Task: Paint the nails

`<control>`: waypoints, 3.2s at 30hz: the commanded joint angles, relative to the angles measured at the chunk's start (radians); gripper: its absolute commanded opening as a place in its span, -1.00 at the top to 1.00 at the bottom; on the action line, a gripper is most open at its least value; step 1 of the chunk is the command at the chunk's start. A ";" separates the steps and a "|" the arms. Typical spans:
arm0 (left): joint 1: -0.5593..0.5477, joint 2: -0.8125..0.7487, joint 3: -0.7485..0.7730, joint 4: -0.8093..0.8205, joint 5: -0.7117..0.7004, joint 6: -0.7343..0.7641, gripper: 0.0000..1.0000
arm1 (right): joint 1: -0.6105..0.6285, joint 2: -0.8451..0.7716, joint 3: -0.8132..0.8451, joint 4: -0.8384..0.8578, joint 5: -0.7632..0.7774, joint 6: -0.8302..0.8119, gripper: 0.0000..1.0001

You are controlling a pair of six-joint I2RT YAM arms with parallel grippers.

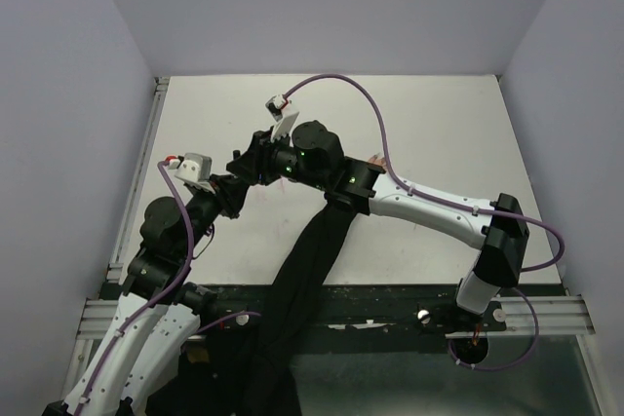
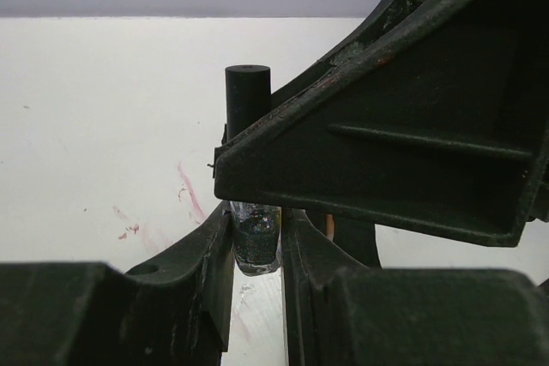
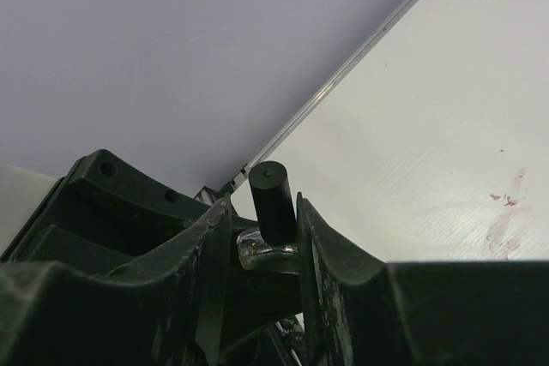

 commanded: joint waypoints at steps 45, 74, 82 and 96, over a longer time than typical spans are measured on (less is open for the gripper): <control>0.001 0.017 0.087 0.427 0.693 -0.323 1.00 | -0.009 -0.327 -0.232 0.277 -0.961 -0.158 0.41; 0.000 -0.003 0.071 0.138 0.213 0.039 1.00 | -0.012 -0.435 -0.321 0.194 -0.119 -0.208 -0.59; 0.000 0.032 0.077 0.098 0.159 0.042 1.00 | -0.012 -0.286 -0.160 0.062 -0.006 -0.131 -0.32; 0.000 0.057 0.078 0.094 0.177 0.039 1.00 | -0.012 -0.206 -0.093 0.037 -0.060 -0.090 -0.09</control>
